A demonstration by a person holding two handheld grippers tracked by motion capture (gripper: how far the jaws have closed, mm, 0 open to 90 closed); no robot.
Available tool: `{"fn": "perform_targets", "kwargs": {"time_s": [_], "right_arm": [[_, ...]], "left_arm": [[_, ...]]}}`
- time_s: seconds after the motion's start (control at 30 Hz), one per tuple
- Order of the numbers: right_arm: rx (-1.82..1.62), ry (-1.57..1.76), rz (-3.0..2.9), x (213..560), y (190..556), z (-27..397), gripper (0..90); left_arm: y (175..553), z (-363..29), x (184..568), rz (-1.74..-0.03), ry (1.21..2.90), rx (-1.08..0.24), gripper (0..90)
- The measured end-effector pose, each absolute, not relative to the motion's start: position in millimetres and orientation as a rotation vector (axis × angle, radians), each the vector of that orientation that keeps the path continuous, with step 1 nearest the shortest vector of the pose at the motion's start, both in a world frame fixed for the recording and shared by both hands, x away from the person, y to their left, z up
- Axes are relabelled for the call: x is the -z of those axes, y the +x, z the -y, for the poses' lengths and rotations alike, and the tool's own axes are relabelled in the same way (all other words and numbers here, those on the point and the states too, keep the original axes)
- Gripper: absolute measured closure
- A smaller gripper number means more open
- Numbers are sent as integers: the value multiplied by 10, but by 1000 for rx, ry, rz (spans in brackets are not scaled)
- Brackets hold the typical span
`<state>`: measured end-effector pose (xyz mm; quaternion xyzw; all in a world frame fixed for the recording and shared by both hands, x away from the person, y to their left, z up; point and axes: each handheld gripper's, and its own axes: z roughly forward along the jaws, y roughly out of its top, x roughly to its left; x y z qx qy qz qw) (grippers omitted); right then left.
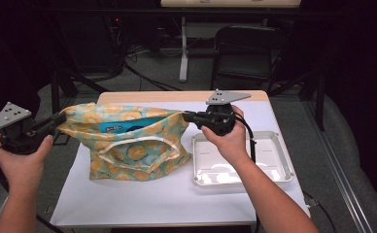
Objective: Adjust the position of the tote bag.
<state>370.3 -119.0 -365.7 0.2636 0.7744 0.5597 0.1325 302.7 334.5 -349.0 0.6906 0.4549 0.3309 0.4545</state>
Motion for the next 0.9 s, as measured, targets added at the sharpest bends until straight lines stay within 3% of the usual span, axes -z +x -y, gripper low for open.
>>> {"fn": "perform_targets", "kwargs": {"time_s": [0.9], "right_arm": [[-1561,850,-2288,3932,3801,1220,877]], "left_arm": [[3090,-3288,3816,-1159,1725,-739,867]]}}
